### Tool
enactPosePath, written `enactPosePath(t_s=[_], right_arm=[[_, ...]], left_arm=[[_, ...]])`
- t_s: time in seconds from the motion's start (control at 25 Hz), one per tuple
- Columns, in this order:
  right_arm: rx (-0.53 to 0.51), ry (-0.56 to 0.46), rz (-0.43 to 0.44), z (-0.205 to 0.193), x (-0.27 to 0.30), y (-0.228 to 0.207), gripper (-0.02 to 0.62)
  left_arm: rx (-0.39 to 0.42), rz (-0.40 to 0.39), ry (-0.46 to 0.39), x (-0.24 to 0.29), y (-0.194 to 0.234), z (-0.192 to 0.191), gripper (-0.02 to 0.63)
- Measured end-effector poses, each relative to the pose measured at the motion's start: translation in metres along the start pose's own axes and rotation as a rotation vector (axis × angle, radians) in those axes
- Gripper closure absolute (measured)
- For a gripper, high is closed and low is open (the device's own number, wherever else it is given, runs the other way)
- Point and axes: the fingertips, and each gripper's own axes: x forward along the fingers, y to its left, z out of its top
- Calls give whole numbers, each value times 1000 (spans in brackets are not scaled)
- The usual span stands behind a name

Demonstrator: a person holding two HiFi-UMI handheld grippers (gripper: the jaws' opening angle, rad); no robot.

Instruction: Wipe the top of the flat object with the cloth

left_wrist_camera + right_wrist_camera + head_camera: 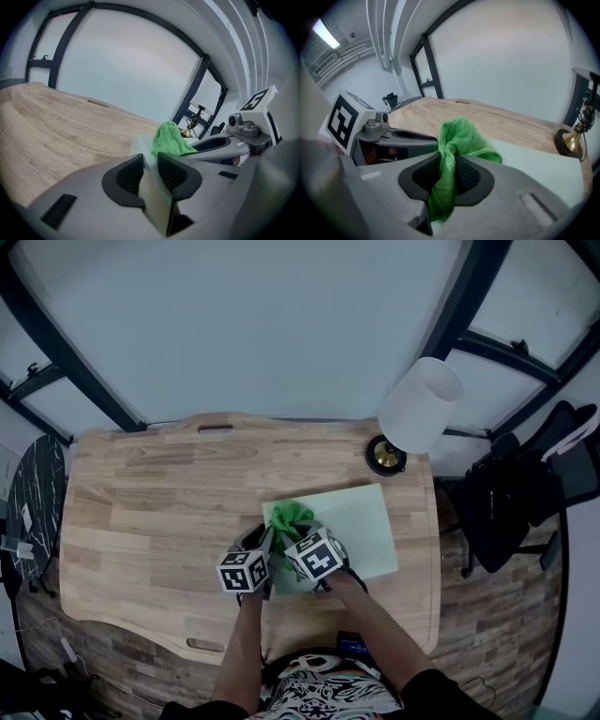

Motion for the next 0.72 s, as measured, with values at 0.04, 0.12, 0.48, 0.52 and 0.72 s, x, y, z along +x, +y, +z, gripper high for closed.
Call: enactPosePath(t_s=[0.04, 0.12, 0.48, 0.52, 0.72], right_arm=[[0, -4, 1, -1, 0, 1, 518], [3, -8, -3, -3, -2, 3, 518], [16, 0, -21, -13, -9, 9, 518], [14, 1, -20, -15, -10, 10, 518], [-7, -9, -6, -21, -11, 19, 518]], left_arm=[[0, 0, -2, 0, 0, 0, 508], [-3, 0, -8, 0, 0, 1, 508], [-6, 3, -14, 1, 0, 1, 508], [-7, 3, -14, 1, 1, 0, 508], [-4, 6, -14, 1, 2, 1, 508]])
